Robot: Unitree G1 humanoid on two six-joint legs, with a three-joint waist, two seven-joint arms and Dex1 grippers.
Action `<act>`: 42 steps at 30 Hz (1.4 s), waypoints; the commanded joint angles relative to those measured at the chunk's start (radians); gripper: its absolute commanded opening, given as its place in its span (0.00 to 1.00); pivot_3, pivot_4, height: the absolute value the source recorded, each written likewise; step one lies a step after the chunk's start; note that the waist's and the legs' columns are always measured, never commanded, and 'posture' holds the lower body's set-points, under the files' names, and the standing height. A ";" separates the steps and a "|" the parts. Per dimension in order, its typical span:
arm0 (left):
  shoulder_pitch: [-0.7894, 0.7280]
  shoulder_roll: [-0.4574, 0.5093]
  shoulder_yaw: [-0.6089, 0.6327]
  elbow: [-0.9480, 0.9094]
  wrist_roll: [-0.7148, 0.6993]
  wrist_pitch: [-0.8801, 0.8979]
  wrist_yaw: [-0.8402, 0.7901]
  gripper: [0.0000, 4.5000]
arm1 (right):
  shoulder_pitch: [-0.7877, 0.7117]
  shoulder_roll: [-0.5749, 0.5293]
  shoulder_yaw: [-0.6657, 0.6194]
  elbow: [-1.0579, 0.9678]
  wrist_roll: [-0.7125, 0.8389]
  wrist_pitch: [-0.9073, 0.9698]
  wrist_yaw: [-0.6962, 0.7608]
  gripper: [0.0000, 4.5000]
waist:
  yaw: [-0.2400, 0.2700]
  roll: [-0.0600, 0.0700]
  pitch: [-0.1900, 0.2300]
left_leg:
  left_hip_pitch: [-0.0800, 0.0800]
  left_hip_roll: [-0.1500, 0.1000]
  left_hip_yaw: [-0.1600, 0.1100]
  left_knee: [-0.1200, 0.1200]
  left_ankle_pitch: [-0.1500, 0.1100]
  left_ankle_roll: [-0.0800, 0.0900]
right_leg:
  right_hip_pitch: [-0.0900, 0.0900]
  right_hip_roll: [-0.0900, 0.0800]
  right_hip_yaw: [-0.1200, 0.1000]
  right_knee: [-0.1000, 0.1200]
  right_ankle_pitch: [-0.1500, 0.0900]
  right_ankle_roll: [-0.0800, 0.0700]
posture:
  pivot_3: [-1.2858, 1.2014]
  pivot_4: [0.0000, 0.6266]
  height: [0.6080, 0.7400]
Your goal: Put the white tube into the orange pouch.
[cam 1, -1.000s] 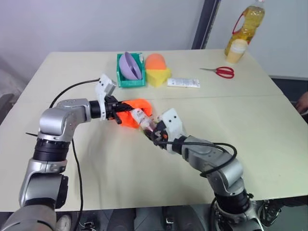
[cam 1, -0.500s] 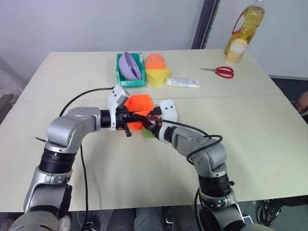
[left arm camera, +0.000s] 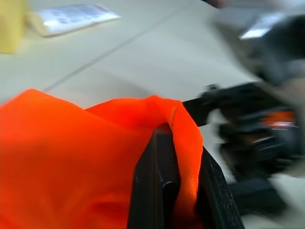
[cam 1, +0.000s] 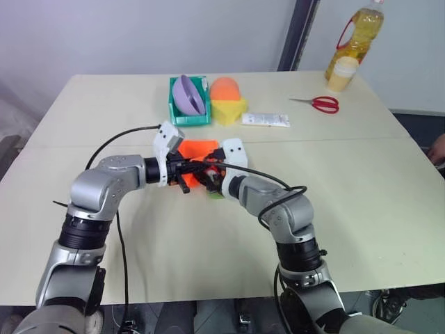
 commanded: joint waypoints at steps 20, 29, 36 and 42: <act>-0.097 -0.063 0.114 0.118 -0.044 0.030 0.066 0.00 | 0.126 -0.243 0.192 -0.190 -0.058 -0.142 0.134 0.01 | -0.002 0.000 0.000 | 0.000 0.000 0.000 0.000 0.000 0.000 | 0.000 0.001 0.000 0.000 0.000 0.000 | 0.52 0.24 0.89; -0.084 -0.053 0.111 0.008 -0.114 0.104 0.043 0.00 | 0.021 -0.142 0.215 -0.012 -0.122 -0.245 0.117 0.01 | -0.001 0.000 0.000 | 0.000 0.000 0.000 0.000 0.000 0.000 | 0.000 0.000 0.000 0.000 0.000 0.000 | 0.52 0.24 0.89; -0.072 -0.041 0.089 -0.032 -0.111 0.107 0.031 0.00 | -0.024 -0.095 0.229 0.106 -0.200 -0.367 0.095 0.01 | -0.002 0.000 0.000 | 0.000 0.000 0.000 0.000 0.000 0.000 | 0.000 0.000 0.000 0.000 0.000 0.000 | 0.52 0.24 0.89; -0.047 -0.020 0.068 -0.006 -0.057 0.043 0.031 0.00 | 0.108 -0.256 0.250 -0.119 -0.174 -0.281 0.210 0.06 | 0.005 0.000 0.000 | -0.001 -0.001 0.000 0.000 0.000 0.000 | 0.000 -0.002 0.000 0.000 0.000 0.000 | 0.52 0.24 0.89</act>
